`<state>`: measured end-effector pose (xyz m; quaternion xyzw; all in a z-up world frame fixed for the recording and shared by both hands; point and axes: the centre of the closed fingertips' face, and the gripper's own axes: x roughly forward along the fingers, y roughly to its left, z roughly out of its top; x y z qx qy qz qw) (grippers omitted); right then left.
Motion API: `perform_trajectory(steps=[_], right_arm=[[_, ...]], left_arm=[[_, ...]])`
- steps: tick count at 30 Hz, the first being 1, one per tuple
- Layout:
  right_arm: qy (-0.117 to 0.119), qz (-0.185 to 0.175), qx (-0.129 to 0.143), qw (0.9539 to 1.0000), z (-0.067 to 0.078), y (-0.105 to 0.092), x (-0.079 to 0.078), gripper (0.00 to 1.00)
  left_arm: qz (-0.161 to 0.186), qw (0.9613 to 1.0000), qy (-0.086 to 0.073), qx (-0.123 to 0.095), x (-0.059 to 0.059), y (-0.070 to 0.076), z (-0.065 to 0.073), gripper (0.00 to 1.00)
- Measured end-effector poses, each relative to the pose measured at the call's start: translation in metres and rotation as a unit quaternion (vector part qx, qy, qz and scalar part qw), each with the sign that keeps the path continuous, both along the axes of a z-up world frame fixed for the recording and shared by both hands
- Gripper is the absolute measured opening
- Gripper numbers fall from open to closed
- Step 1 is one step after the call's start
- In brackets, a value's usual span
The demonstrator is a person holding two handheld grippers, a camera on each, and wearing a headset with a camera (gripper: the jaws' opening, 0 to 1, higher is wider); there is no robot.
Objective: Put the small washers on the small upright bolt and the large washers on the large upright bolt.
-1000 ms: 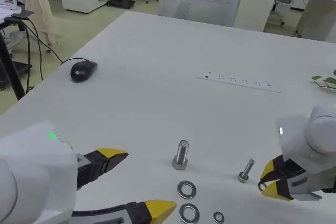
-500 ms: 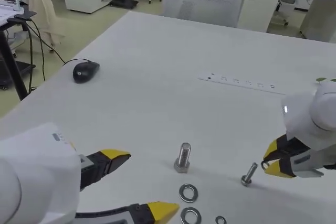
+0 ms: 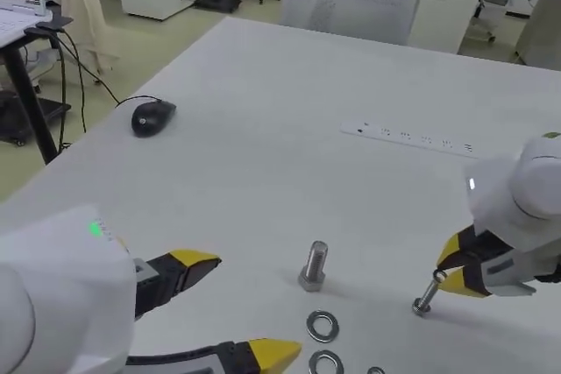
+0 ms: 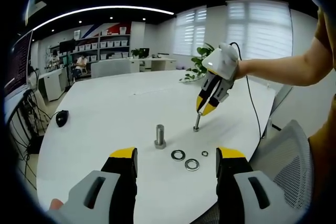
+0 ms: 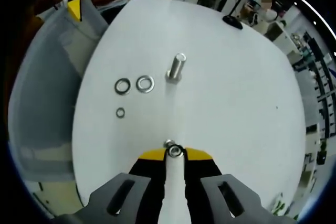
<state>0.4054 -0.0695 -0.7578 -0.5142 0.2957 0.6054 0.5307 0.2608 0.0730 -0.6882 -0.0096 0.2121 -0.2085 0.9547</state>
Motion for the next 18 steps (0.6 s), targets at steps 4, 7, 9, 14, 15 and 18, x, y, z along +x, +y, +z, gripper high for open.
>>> perform_trajectory(steps=[4,7,9,14,15,18], right_arm=[[0.001,0.002,-0.004,1.0000,-0.003,-0.001,0.001,0.12],[0.002,0.002,-0.005,1.0000,-0.006,-0.002,0.000,0.12],[0.007,0.002,-0.006,1.0000,-0.007,-0.002,0.000,0.12],[0.003,0.005,-0.009,0.9999,-0.014,-0.001,0.002,0.12],[0.004,0.006,-0.012,0.9999,-0.016,-0.001,0.002,0.12],[0.005,0.009,-0.013,0.9999,-0.021,-0.001,0.002,0.12]], left_arm=[[0.002,1.0000,0.000,0.000,0.000,0.000,-0.001,0.60],[0.002,1.0000,0.001,0.001,0.000,0.000,-0.001,0.60],[0.001,1.0000,0.001,0.001,0.000,-0.001,-0.001,0.60],[-0.002,1.0000,0.002,0.001,-0.001,-0.002,-0.002,0.59],[-0.002,1.0000,0.003,0.002,-0.001,-0.002,-0.002,0.59],[-0.001,1.0000,0.003,0.001,-0.001,-0.001,-0.002,0.59]])
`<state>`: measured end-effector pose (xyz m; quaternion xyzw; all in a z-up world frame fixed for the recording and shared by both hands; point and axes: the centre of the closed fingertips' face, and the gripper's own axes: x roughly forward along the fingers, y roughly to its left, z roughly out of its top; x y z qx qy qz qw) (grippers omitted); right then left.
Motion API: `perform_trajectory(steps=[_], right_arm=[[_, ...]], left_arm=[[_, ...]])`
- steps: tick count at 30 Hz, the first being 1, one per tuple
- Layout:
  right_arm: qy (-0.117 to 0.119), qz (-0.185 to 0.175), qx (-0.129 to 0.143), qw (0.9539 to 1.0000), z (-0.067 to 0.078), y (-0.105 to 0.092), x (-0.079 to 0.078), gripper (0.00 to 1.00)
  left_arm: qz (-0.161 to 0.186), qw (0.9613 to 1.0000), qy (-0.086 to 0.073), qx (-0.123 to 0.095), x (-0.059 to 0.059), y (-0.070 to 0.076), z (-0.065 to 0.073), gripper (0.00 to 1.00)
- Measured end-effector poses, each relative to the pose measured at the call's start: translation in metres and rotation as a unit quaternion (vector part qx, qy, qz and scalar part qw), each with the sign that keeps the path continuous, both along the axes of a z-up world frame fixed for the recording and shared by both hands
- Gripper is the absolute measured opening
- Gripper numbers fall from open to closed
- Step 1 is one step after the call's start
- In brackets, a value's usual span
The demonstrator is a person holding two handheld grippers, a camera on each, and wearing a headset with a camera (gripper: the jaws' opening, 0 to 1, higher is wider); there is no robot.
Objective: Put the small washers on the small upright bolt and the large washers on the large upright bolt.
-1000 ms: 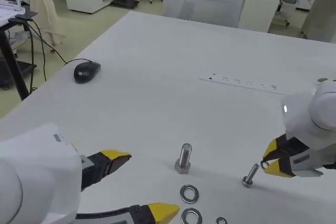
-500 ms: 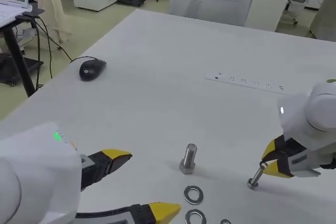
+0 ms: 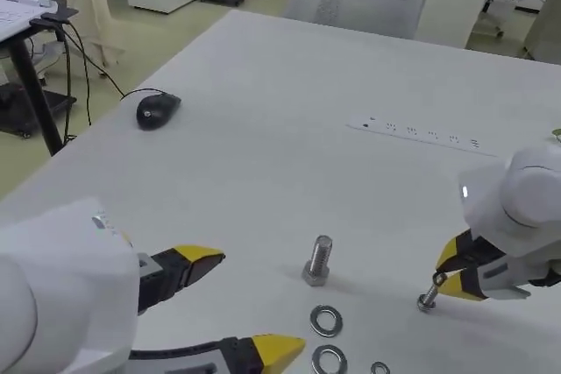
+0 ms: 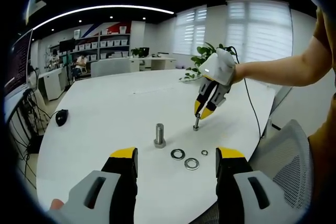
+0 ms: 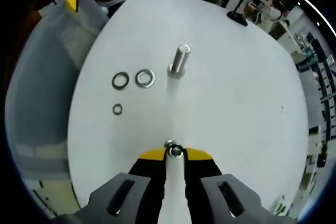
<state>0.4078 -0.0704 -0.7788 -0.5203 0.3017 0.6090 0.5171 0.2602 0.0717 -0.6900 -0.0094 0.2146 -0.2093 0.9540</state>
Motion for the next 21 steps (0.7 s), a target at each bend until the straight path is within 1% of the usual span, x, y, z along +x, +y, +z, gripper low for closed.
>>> perform_trajectory(steps=[2,3,7,15,21], right_arm=[[-0.001,0.001,-0.002,1.0000,-0.004,0.000,0.001,0.13],[0.003,0.000,-0.004,1.0000,-0.005,0.000,0.001,0.13],[0.003,0.001,-0.002,1.0000,-0.012,0.001,0.002,0.13],[0.012,0.001,0.000,0.9999,-0.023,0.004,0.002,0.13],[0.017,-0.001,-0.001,0.9998,-0.032,0.001,0.002,0.13]], left_arm=[[0.000,1.0000,0.001,0.001,0.000,0.000,0.000,0.59],[0.000,1.0000,0.002,0.001,0.000,0.001,-0.001,0.59],[0.001,1.0000,0.003,0.001,0.000,0.002,-0.001,0.59],[0.004,0.9999,0.009,0.001,0.001,0.004,-0.005,0.59],[0.009,0.9999,0.012,0.000,0.002,0.007,-0.006,0.59]])
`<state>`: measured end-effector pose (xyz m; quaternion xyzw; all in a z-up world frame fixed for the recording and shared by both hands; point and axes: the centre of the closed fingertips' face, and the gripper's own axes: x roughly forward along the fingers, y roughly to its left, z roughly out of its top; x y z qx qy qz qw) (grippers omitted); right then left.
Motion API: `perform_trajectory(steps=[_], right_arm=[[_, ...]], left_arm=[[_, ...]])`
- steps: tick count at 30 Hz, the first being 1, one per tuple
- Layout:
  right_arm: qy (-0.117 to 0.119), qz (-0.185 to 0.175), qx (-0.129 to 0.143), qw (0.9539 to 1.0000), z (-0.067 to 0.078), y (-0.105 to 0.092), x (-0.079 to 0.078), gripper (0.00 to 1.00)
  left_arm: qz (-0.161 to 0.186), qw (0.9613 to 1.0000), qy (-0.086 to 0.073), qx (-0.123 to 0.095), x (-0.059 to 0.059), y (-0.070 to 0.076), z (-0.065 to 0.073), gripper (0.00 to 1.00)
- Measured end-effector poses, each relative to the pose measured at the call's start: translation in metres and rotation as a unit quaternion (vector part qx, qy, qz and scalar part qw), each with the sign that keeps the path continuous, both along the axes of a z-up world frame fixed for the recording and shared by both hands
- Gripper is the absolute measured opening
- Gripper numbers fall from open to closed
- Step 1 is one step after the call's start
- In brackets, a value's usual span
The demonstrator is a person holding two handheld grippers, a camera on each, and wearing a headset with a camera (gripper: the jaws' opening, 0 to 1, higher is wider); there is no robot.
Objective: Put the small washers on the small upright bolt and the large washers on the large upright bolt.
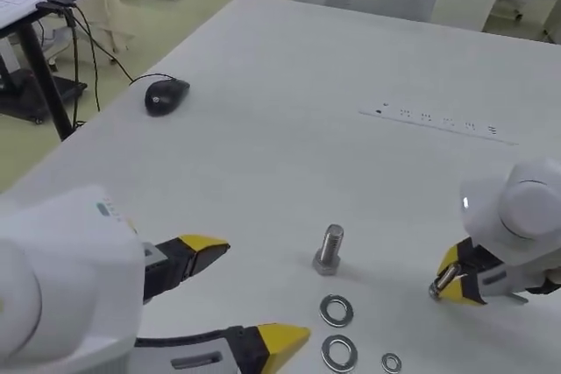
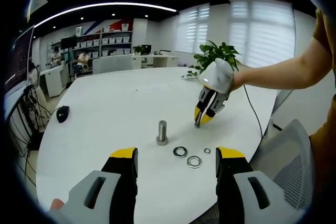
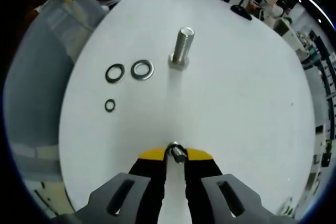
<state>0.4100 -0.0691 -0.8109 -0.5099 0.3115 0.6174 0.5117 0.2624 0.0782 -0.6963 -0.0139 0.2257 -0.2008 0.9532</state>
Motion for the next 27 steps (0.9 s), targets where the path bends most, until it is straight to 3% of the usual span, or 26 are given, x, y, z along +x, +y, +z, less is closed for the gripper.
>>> perform_trajectory(steps=[15,27], right_arm=[[0.002,-0.008,0.003,1.0000,0.006,-0.008,0.001,0.15],[-0.004,-0.027,0.010,0.9996,0.018,-0.021,-0.007,0.14]], left_arm=[[-0.001,1.0000,-0.001,0.003,0.002,-0.002,0.000,0.59],[-0.009,0.9998,-0.016,0.007,-0.001,-0.006,0.011,0.59]])
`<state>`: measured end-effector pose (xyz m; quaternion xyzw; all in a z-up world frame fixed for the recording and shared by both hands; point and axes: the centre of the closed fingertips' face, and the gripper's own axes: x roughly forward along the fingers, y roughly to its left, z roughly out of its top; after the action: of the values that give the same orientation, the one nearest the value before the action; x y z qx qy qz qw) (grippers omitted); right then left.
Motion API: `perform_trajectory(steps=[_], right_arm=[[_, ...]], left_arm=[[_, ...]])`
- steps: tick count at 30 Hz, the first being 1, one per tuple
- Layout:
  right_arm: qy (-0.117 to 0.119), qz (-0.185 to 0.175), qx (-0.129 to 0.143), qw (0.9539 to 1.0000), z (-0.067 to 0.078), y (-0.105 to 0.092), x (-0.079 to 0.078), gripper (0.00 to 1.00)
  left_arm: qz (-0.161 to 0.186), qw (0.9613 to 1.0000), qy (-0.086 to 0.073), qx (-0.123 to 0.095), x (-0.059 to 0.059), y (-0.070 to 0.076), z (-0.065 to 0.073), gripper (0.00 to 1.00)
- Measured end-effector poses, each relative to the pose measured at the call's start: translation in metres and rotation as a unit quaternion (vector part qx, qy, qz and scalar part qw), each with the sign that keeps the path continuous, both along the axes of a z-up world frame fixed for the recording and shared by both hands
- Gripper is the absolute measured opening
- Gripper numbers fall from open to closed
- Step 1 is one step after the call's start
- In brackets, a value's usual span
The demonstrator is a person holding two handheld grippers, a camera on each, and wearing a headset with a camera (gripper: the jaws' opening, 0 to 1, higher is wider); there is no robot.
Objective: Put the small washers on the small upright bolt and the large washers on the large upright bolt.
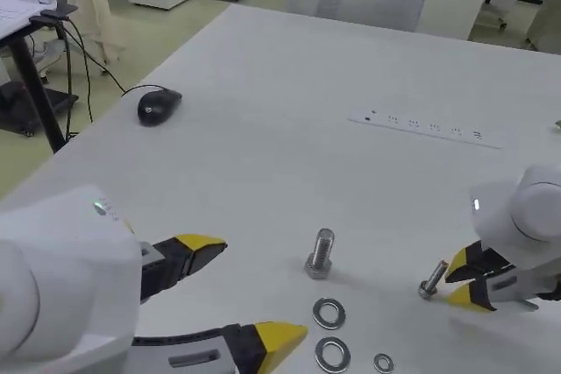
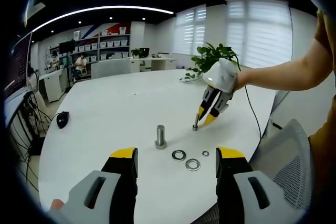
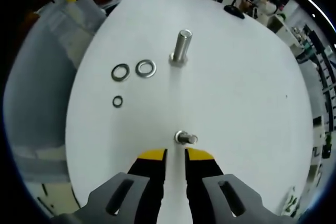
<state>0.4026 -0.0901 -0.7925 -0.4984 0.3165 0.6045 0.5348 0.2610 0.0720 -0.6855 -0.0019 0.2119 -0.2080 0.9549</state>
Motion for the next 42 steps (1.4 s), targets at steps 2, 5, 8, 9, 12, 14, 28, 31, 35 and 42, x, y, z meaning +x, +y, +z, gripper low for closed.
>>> perform_trajectory(steps=[2,5,8,9,12,14,28,31,35,42], right_arm=[[-0.002,-0.001,0.002,1.0000,0.003,-0.001,-0.004,0.14],[-0.001,-0.002,0.004,1.0000,0.006,-0.002,-0.011,0.14],[0.001,-0.010,0.010,0.9999,0.010,-0.002,-0.017,0.14],[0.001,-0.011,0.012,0.9999,0.011,-0.001,-0.018,0.14],[0.003,-0.009,0.018,0.9998,0.013,0.002,-0.026,0.14],[0.003,-0.007,0.017,0.9998,0.014,0.003,-0.030,0.14],[0.033,0.024,0.019,0.9990,0.006,0.029,-0.074,0.14],[0.040,0.030,0.013,0.9987,-0.001,0.032,-0.080,0.14],[0.049,0.038,0.010,0.9980,-0.008,0.036,-0.088,0.14],[0.061,0.048,0.006,0.9970,-0.020,0.043,-0.097,0.15]], left_arm=[[-0.002,1.0000,-0.002,0.001,-0.001,-0.001,0.002,0.59],[-0.004,1.0000,-0.005,0.002,-0.003,-0.003,0.004,0.59],[-0.007,0.9999,-0.009,0.002,-0.006,-0.005,0.006,0.59],[-0.008,0.9999,-0.009,0.002,-0.007,-0.005,0.006,0.59],[-0.008,0.9999,-0.011,0.002,-0.009,-0.006,0.007,0.59],[-0.008,0.9999,-0.013,0.002,-0.011,-0.006,0.007,0.59],[-0.006,0.9999,-0.012,0.005,-0.016,-0.002,0.006,0.59],[-0.006,0.9999,-0.012,0.004,-0.016,-0.002,0.005,0.59],[-0.006,0.9999,-0.012,0.001,-0.015,-0.002,0.005,0.59],[-0.004,0.9999,-0.011,0.002,-0.011,0.000,0.005,0.59]])
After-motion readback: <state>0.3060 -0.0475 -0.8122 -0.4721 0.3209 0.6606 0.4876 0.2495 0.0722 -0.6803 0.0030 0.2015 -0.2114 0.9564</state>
